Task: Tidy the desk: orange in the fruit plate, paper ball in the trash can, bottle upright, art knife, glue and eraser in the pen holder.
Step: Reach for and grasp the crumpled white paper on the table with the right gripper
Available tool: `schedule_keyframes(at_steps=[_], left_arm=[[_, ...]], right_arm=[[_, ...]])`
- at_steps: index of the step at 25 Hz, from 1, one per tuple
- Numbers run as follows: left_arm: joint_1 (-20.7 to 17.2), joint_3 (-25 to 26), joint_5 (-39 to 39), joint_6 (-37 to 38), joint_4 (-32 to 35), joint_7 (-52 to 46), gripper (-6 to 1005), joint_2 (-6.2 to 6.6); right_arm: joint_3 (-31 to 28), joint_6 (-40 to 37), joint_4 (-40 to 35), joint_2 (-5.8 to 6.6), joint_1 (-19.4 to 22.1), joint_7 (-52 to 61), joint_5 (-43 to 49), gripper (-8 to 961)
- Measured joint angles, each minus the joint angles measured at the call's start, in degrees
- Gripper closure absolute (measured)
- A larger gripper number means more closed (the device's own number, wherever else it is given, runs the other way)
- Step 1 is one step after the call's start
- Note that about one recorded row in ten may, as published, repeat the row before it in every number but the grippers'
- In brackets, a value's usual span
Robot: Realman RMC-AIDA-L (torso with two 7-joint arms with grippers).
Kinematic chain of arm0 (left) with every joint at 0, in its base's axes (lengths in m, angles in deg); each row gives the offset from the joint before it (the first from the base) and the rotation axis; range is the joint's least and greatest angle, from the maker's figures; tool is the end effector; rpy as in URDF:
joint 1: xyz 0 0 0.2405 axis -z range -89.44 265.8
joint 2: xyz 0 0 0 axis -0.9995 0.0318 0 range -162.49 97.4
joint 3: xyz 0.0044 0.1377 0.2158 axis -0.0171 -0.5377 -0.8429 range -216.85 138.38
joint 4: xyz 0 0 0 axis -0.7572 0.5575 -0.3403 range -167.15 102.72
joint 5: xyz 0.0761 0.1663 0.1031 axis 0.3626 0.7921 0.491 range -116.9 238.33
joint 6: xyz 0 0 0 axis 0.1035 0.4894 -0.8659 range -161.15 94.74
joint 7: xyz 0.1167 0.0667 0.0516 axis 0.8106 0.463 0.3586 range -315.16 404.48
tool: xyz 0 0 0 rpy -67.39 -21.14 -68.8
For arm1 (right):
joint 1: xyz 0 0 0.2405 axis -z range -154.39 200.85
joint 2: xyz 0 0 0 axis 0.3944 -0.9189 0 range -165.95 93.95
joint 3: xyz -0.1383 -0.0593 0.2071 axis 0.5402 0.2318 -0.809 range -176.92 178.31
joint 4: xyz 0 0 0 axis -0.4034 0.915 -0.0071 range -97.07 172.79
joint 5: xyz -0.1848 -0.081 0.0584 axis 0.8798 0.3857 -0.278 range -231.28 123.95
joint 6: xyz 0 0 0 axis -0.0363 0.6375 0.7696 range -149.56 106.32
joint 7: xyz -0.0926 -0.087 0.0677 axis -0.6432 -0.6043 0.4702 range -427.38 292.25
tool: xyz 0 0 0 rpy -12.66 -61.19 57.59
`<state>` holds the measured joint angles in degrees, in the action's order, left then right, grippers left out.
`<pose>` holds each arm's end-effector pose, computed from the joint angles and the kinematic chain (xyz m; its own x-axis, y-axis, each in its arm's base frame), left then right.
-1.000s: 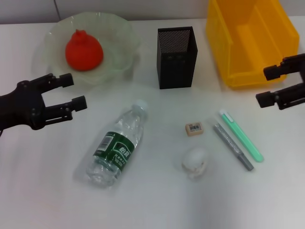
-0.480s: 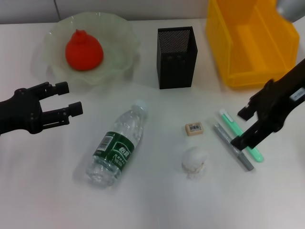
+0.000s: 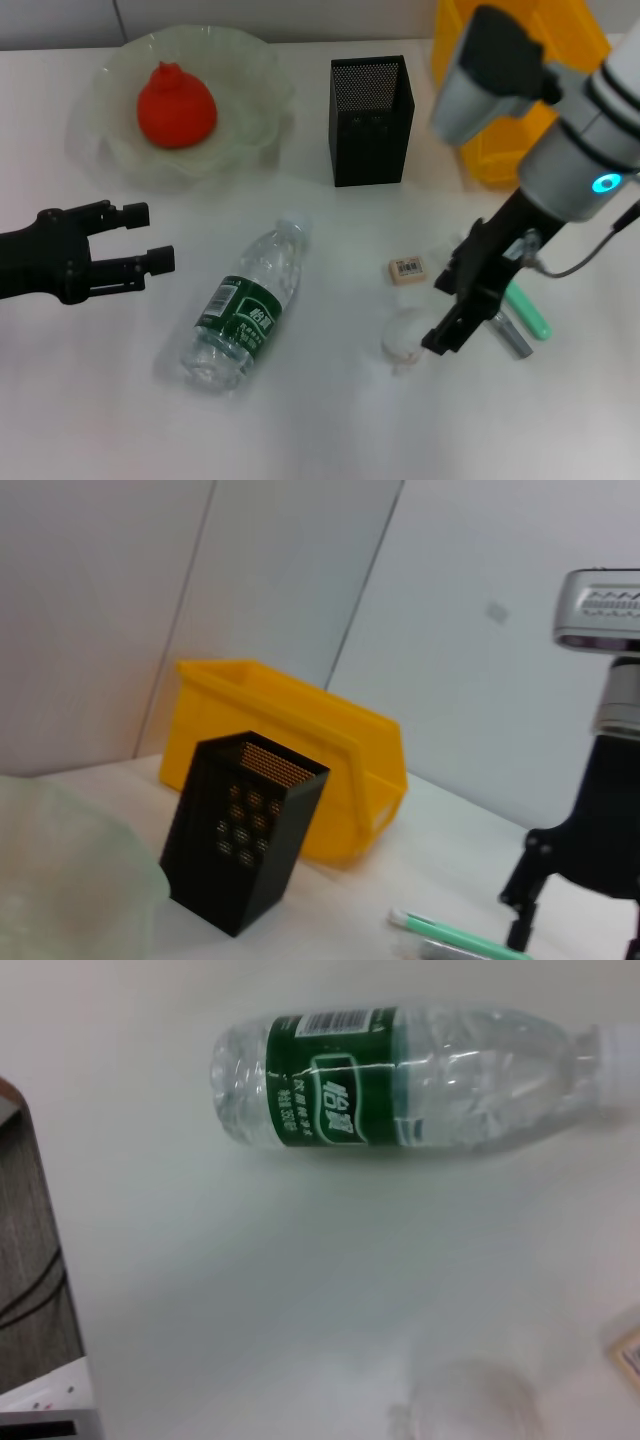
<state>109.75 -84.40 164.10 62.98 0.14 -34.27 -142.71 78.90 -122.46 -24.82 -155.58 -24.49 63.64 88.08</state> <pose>-0.3120 0.2869 0.0472 0.7144 0.4148 0.5635 0.5491 -0.8315 -0.0842 0.1416 0.3448 -0.0307 0.8241 -0.3791 0.4210 -0.3983 -0.9161 -0.0452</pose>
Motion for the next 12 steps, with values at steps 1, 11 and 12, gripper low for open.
schedule_keyframes(at_steps=[1,11,12], left_arm=[[0.0,0.1,0.7,0.8,0.3,0.0,166,0.06],[-0.2,0.2,0.9,1.5,0.4,0.2,166,0.11],[-0.2,0.2,0.9,1.5,0.4,0.2,166,0.11]], right_arm=[[2.2,2.5,1.4,-0.01,-0.3,0.1,-0.8,144],[14.6,13.3,9.3,-0.23,-2.3,0.4,-4.7,146],[14.6,13.3,9.3,-0.23,-2.3,0.4,-4.7,146]])
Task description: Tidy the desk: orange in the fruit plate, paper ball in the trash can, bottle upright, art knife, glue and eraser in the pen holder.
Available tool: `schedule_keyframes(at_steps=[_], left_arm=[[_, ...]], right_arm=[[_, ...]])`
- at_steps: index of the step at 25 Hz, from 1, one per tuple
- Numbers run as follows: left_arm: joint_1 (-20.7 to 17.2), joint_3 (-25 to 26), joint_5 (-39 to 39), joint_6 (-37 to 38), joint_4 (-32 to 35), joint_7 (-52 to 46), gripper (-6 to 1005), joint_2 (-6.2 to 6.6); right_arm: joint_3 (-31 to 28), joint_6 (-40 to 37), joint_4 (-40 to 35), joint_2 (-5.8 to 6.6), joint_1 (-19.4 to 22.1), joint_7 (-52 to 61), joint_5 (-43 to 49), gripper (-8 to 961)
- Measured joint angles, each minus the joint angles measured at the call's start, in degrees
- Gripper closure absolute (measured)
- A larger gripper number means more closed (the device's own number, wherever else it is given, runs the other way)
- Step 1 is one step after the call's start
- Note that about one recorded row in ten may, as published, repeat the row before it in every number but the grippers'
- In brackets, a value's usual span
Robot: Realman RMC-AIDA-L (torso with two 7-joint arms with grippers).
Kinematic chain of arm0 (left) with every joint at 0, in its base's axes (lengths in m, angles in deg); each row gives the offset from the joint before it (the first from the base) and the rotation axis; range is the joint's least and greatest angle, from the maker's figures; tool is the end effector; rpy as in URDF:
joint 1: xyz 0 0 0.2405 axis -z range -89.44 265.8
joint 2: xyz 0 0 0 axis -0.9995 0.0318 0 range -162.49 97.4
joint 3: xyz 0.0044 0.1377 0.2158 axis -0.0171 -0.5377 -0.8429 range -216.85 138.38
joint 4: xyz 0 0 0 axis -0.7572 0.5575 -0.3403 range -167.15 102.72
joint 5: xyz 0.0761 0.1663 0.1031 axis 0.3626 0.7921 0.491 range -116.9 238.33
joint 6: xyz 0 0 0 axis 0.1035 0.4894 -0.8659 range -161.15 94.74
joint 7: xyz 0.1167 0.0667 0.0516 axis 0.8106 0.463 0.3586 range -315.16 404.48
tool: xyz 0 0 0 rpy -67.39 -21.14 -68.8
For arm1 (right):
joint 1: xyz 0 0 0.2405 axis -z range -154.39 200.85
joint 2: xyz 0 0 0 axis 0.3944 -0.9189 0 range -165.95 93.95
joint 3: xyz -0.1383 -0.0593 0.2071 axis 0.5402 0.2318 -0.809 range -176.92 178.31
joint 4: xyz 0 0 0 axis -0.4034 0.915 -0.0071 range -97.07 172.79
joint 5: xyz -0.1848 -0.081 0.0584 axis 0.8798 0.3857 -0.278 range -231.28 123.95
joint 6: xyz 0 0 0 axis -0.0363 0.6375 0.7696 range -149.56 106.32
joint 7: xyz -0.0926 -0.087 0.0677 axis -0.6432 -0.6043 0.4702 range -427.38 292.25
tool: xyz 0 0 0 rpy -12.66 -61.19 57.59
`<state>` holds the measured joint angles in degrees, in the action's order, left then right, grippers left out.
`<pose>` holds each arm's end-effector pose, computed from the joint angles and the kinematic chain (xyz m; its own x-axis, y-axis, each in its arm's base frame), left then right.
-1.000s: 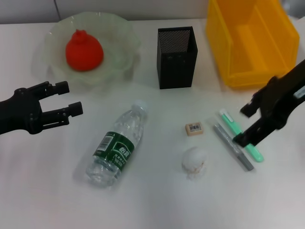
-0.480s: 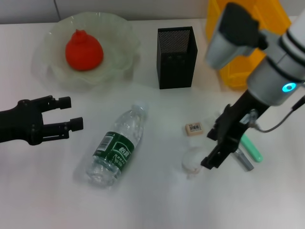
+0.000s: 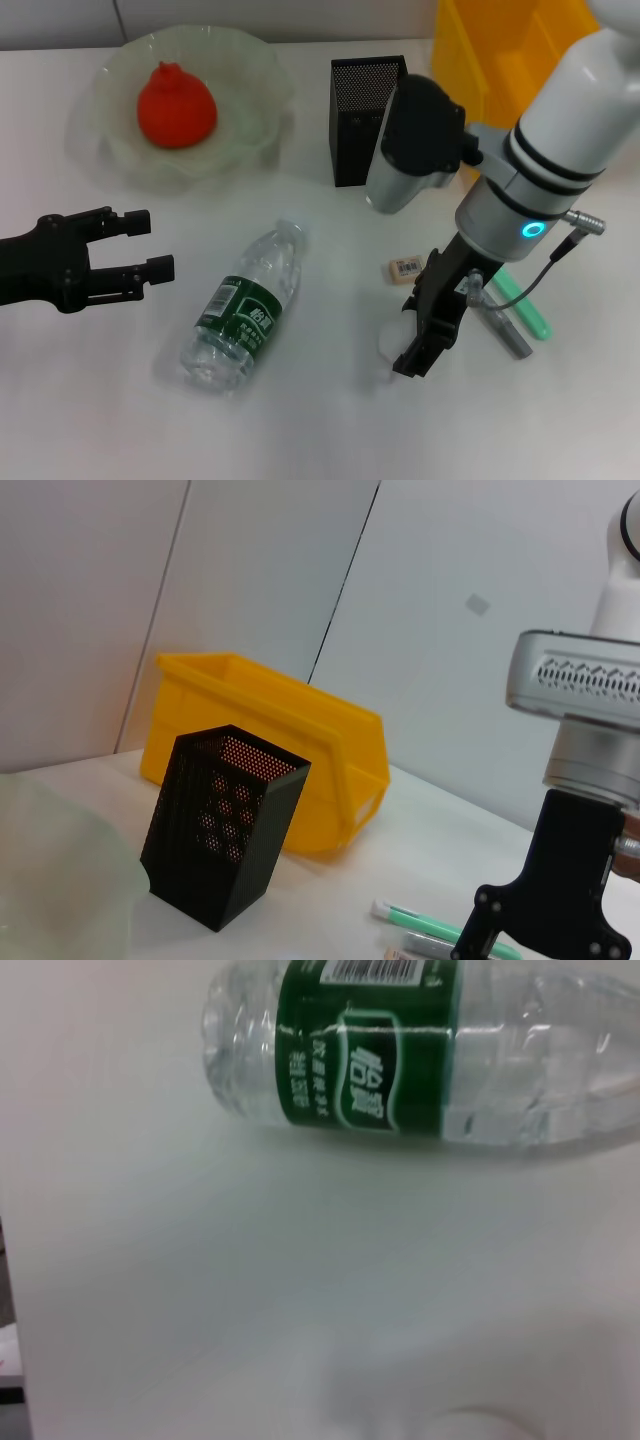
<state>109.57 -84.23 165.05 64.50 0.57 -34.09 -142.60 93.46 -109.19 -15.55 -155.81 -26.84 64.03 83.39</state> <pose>-0.3117 0.2829 0.0482 0.7230 0.4133 0.5536 0.5345 -0.8423 -0.0693 0.1472 0.3410 -0.0824 0.8286 -0.2908 0.4783 -0.3140 -0.9489 -0.0329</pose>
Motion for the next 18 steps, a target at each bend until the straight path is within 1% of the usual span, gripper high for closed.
schedule_keyframes(at_steps=[4,8,9,10,11,12,13,14,15,16,18], left_arm=[[-0.1,0.3,0.0,-0.2,0.0,0.1,165,0.01],[-0.2,0.7,0.0,-0.3,0.0,0.2,165,0.02],[-0.3,1.1,0.0,-0.2,0.0,0.2,165,0.02],[-0.3,1.1,0.0,-0.2,0.0,0.2,165,0.02],[-0.3,1.4,0.0,0.1,0.0,0.1,165,0.03],[-0.4,1.6,0.0,0.4,0.0,0.0,165,0.07],[-0.4,1.8,-0.1,0.7,0.0,-0.1,165,0.12],[-0.4,2.3,-0.1,1.1,0.0,-0.1,165,0.23],[-0.4,2.3,-0.1,1.1,0.0,-0.1,165,0.23],[-0.4,2.8,-0.1,1.2,0.0,-0.2,165,0.28],[-0.4,2.9,-0.1,1.2,0.0,-0.2,166,0.31]], right_arm=[[0.7,0.8,-0.3,0.0,0.4,0.1,0.0,147],[0.4,0.3,-0.5,0.13,0.4,0.1,0.0,262],[-0.2,-1.3,-2.0,0.32,0.8,0.2,0.0,291],[-0.2,-1.3,-2.0,0.32,0.8,0.2,0.0,320],[-2.7,-4.8,-6.3,0.47,2.0,0.3,0.5,349],[-2.7,-4.8,-6.3,0.47,2.0,0.3,0.5,369],[-5.0,-7.0,-9.4,0.58,2.7,0.4,1.0,389],[-11.4,-11.5,-17.0,0.6,4.9,0.4,3.0,408],[-11.4,-11.5,-17.0,0.6,4.9,0.4,3.0,428],[-14.8,-13.0,-21.1,0.63,6.0,0.6,4.5,448],[-21.7,-13.8,-29.0,0.62,7.9,1.0,8.2,437]])
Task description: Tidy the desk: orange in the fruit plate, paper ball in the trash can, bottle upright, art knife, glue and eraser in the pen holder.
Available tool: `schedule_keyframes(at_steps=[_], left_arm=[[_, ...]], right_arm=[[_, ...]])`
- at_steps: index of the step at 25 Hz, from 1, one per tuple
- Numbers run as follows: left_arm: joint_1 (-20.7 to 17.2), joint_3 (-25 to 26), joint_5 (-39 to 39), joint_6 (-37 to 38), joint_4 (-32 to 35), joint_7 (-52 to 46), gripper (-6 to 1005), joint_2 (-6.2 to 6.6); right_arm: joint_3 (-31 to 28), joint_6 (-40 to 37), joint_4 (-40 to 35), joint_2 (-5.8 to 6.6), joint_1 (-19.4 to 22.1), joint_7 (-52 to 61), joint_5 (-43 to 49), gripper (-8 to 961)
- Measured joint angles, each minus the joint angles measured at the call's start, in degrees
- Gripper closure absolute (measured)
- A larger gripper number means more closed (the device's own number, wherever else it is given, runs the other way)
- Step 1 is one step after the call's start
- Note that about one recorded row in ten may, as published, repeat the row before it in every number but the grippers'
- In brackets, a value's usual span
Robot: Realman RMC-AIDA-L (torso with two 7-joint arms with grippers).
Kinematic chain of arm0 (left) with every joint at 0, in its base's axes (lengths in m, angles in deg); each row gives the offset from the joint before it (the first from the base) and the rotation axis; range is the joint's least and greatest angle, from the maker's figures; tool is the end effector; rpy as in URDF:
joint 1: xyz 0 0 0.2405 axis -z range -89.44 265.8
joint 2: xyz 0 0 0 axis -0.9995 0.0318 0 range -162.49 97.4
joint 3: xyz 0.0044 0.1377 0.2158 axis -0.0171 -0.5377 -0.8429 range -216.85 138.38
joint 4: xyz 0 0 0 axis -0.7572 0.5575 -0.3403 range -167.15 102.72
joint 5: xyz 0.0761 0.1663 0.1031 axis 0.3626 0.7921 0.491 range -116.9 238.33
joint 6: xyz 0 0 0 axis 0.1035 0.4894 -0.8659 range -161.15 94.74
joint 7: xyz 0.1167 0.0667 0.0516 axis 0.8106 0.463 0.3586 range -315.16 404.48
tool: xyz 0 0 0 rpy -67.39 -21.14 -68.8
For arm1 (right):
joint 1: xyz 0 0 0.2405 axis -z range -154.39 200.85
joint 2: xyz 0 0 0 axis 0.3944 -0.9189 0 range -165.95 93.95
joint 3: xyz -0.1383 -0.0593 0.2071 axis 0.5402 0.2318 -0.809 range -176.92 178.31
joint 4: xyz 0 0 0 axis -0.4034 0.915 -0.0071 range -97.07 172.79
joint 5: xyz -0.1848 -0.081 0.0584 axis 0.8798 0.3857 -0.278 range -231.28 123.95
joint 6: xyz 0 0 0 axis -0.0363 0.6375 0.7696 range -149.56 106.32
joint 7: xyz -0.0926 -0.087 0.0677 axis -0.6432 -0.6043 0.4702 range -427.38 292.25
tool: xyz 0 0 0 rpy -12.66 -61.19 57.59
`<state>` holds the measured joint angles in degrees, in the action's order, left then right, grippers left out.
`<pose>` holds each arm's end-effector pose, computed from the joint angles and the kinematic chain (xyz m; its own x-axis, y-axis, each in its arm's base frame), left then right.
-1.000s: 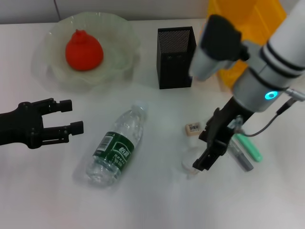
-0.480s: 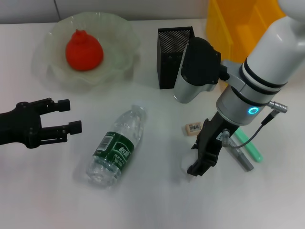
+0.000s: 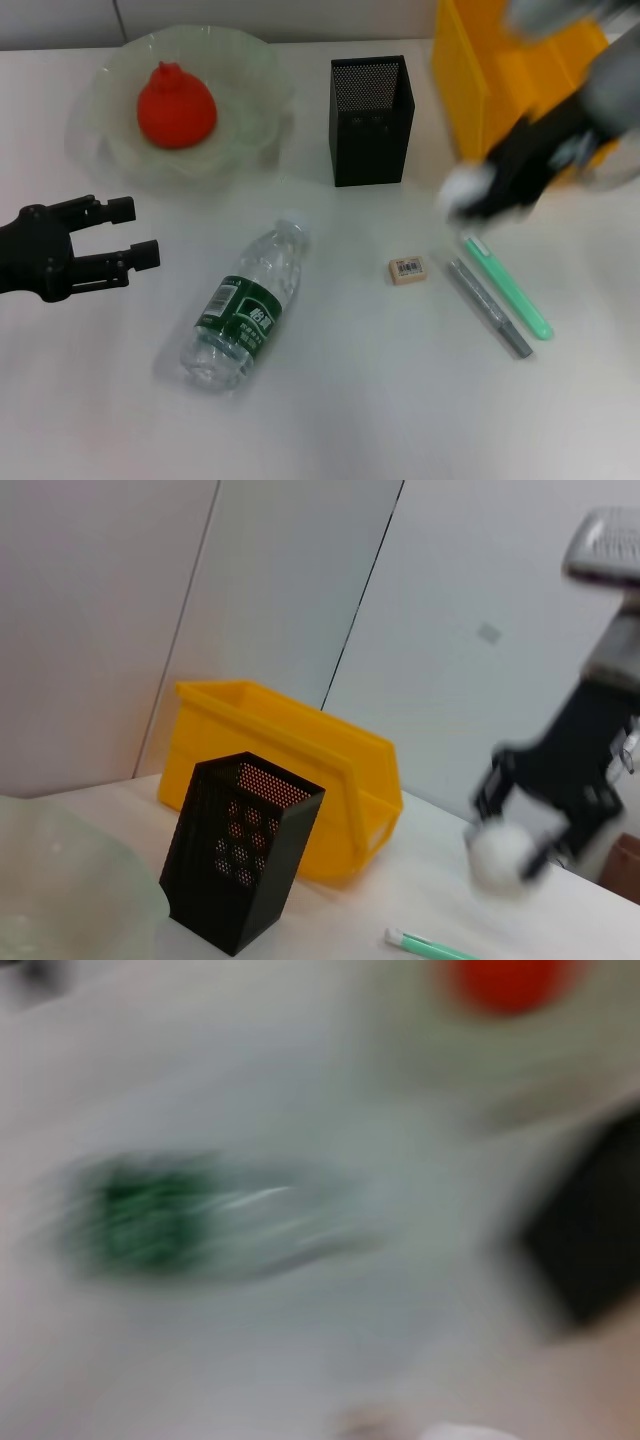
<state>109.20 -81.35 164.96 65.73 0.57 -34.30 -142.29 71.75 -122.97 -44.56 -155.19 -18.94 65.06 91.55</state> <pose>-0.3139 0.2820 0.0577 0.7021 0.4047 0.5859 0.5484 -0.8322 -0.0823 0.1251 0.3590 0.0281 0.8851 -0.3885 0.2564 -0.3151 -0.9055 -0.2842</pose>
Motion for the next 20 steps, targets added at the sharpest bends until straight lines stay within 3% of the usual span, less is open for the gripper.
schedule_keyframes(at_steps=[1,3,6,7,11,16,20], left_arm=[[0.2,0.1,0.0,0.0,0.0,-0.3,166,0.11],[0.4,0.1,0.0,0.0,0.0,-0.5,166,0.21],[0.9,0.0,0.0,-0.4,0.0,-0.7,166,0.25],[0.9,0.0,0.0,-0.4,0.0,-0.7,166,0.25],[1.4,-0.3,0.0,-1.1,0.0,-0.7,165,-0.02],[2.8,-0.4,0.1,-0.9,1.0,-5.1,165,-0.17],[3.4,-0.5,0.5,0.5,3.9,-8.1,165,-0.96]], right_arm=[[-5.2,2.4,-4.7,0.01,1.1,0.0,3.8,431],[-7.6,4.2,-6.5,0.02,1.5,-0.1,5.6,420],[-11.2,16.5,-5.6,0.08,3.0,-0.9,8.4,403],[-11.2,16.5,-5.6,0.08,3.0,-0.9,8.4,397],[-10.7,28.8,3.3,-0.05,3.0,-0.7,7.8,374],[-10.4,33.7,8.8,-0.07,2.1,-1.6,6.6,346],[-10.6,33.9,9.3,-0.08,3.2,-3.2,2.9,200]])
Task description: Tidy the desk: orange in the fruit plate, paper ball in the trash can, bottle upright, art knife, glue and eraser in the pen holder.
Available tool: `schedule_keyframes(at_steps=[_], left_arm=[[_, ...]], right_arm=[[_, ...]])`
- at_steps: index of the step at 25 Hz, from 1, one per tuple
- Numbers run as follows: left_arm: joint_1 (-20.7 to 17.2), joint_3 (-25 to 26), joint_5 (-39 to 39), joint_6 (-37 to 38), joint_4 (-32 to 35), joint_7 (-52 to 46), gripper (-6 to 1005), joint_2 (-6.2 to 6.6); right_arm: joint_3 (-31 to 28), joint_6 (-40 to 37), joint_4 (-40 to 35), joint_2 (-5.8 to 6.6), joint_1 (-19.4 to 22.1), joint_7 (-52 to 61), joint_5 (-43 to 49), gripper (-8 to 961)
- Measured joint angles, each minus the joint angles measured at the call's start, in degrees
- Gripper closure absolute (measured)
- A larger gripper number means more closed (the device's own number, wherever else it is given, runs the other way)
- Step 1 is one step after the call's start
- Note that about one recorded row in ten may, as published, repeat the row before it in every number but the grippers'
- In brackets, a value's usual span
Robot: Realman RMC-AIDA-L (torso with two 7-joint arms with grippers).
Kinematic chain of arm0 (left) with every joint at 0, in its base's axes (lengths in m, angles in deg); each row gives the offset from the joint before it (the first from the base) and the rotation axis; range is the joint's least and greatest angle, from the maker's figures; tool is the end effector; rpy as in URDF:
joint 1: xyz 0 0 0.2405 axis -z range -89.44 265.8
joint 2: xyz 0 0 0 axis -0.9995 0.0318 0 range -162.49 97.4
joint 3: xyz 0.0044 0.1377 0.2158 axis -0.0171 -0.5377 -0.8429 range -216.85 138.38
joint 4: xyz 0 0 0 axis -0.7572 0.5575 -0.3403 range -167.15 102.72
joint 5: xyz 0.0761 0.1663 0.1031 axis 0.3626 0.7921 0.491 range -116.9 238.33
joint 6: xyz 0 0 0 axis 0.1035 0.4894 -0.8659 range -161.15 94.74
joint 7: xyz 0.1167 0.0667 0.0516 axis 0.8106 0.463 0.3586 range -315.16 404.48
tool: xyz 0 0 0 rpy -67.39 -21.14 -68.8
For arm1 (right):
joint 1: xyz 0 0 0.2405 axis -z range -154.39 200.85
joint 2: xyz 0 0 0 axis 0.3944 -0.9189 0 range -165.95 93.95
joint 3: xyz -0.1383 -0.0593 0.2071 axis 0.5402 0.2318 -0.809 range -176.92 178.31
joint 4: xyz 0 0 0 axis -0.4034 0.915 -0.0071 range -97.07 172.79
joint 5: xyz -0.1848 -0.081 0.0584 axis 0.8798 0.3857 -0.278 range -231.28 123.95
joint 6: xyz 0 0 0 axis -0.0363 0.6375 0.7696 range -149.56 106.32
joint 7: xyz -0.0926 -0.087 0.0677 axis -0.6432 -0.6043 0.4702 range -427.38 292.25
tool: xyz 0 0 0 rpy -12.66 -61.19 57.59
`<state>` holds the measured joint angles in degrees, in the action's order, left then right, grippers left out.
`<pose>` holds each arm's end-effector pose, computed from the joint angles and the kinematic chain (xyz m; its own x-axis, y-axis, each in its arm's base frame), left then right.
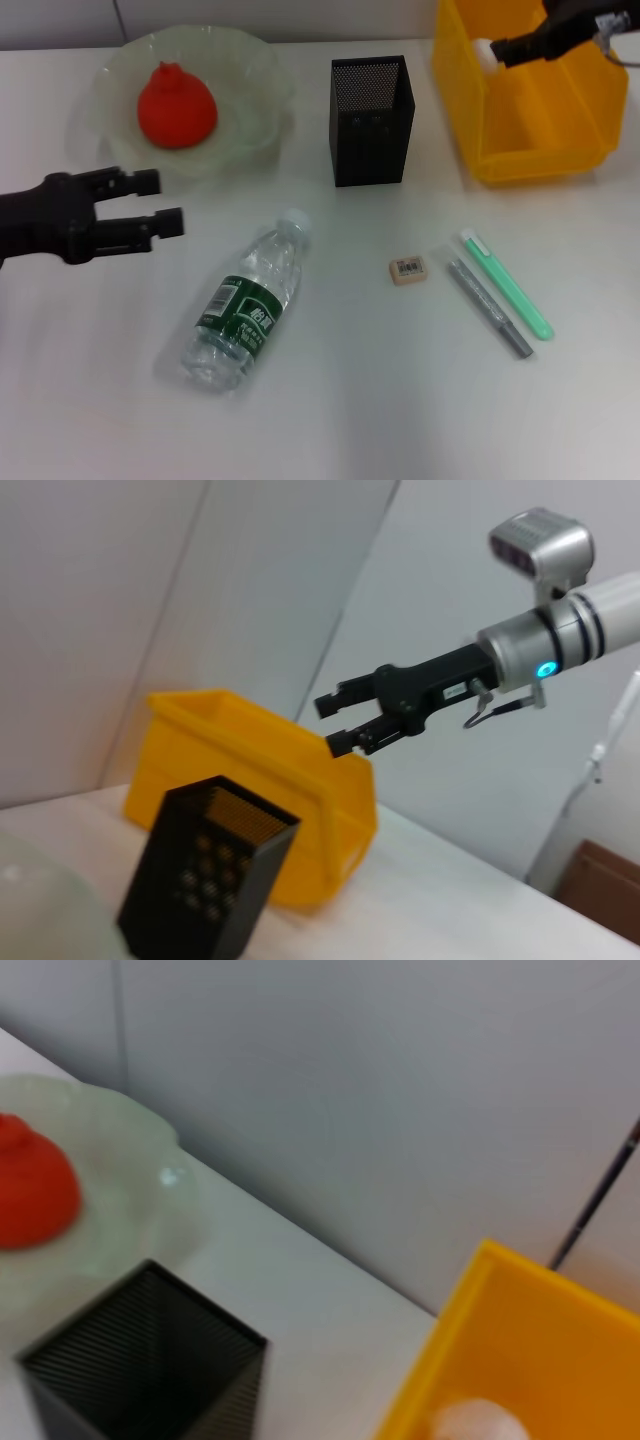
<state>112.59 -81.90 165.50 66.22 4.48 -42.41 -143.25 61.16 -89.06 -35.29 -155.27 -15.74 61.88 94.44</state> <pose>-0.2886 0.3031 0.0590 0.6883 0.4420 0.5752 0.5539 -0.8323 -0.0231 0.1744 0.4332 0.0667 0.8876 -0.4439 -0.1228 -0.4039 -0.6220 -0.6708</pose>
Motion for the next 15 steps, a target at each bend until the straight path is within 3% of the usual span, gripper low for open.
schedule_keyframes(at_steps=[1,2,4,6,7,8,9,11,12,15], left_arm=[[0.5,0.0,0.7,0.8,2.6,-2.8,165,-1.12],[0.5,0.0,0.7,0.8,2.6,-2.8,165,-1.12],[1.1,0.0,2.1,0.6,6.6,-7.4,165,-2.54],[2.2,-0.1,6.3,-0.5,11.9,-13.5,165,-4.35],[2.2,-0.1,6.3,-0.5,11.9,-13.5,165,-4.35],[4.6,-0.4,13.6,-1.8,17.2,-20.3,165,-6.48],[5.6,-0.5,16.0,-2.2,18.5,-22.7,166,-7.03],[7.8,-1.1,19.3,-2.8,19.8,-26.7,166,-7.67],[7.8,-1.1,19.3,-2.8,19.8,-26.7,166,-7.67],[11.2,-6.3,21.8,-6.9,19.4,-36.9,166,-7.8]], right_arm=[[-0.4,-0.7,-0.8,0.07,2.2,-1.9,-4.9,163],[-0.4,-0.7,-0.8,0.07,2.2,-1.9,-4.9,155],[-0.6,-2.3,-2.1,0.15,5.0,-4.7,-10.3,138],[-1.3,-7.0,-3.6,0.18,10.4,-10.9,-22.3,121],[-1.3,-7.0,-3.6,0.18,10.4,-10.9,-22.3,112],[-1.9,-8.9,-3.2,0.24,12.3,-14.7,-26.8,104],[-2.6,-10.6,-2.1,0.27,14.1,-18.8,-30.7,104],[-4.9,-16.0,4.3,0.32,18.1,-31.0,-38.3,105],[-4.9,-16.0,4.3,0.32,18.1,-31.0,-38.3,106],[-10.6,-21.9,15.2,0.71,19.5,-42.6,-41.3,106]])
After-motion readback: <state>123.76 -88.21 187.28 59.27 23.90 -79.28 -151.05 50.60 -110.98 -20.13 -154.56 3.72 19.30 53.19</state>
